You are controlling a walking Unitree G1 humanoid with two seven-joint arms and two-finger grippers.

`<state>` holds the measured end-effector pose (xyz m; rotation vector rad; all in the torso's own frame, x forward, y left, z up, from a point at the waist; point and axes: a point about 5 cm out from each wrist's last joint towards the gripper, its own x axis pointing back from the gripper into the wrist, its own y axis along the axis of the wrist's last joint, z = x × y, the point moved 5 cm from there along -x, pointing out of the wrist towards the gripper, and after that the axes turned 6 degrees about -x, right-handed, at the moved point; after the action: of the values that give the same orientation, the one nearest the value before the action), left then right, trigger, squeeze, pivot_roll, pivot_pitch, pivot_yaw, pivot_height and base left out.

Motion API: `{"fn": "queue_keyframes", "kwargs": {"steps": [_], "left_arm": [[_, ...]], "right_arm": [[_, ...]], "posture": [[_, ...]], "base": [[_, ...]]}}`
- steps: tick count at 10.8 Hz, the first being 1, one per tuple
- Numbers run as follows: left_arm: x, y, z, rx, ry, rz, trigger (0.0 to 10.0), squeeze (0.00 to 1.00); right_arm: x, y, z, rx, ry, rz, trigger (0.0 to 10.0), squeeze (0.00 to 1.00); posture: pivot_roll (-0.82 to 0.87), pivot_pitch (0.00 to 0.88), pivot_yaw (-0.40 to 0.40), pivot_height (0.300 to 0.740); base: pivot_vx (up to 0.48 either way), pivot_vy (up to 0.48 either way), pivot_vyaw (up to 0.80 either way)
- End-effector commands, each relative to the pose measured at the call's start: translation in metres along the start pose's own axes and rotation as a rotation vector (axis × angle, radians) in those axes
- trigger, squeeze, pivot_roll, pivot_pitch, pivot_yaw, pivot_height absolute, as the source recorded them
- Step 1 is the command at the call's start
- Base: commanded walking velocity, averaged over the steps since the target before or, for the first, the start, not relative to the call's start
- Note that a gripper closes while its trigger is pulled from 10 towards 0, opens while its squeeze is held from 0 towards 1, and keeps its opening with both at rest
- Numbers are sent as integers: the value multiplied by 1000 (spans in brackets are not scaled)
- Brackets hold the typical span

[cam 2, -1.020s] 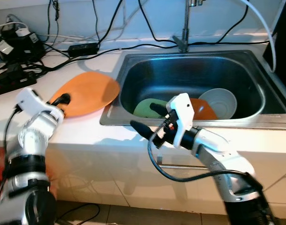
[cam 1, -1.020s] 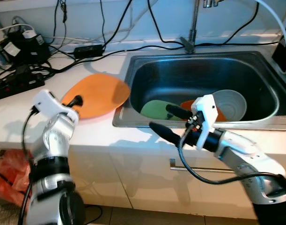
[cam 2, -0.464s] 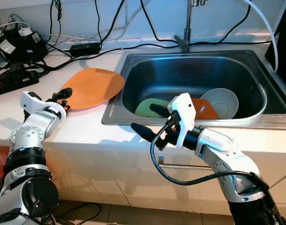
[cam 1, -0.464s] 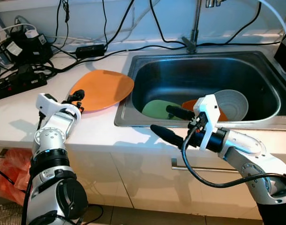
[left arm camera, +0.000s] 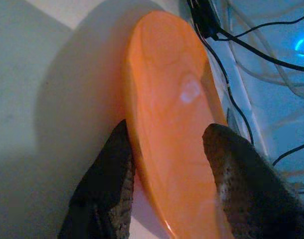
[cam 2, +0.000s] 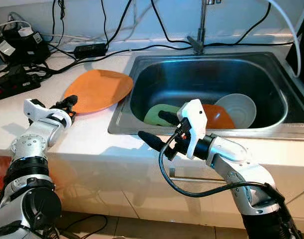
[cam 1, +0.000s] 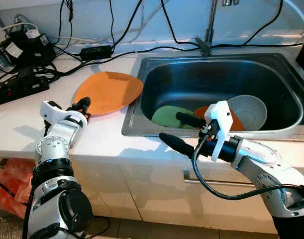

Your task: Kitchen organization

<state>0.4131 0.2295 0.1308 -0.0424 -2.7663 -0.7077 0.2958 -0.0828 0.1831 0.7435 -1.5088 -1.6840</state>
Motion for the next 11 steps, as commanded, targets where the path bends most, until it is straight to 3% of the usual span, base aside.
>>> {"fn": "queue_keyframes", "kwargs": {"steps": [1,11], "left_arm": [[-1,-13,11,-4,37,53,0,0],[-3,-16,9,-25,10,49,0,0]], "right_arm": [[-2,-1,4,8,12,-1,10000,1000],[-5,-3,2,6,-12,-16,10000,1000]], "posture": [[56,45,143,740],[54,37,161,740]], "base": [[0,0,0],[0,0,0]]}}
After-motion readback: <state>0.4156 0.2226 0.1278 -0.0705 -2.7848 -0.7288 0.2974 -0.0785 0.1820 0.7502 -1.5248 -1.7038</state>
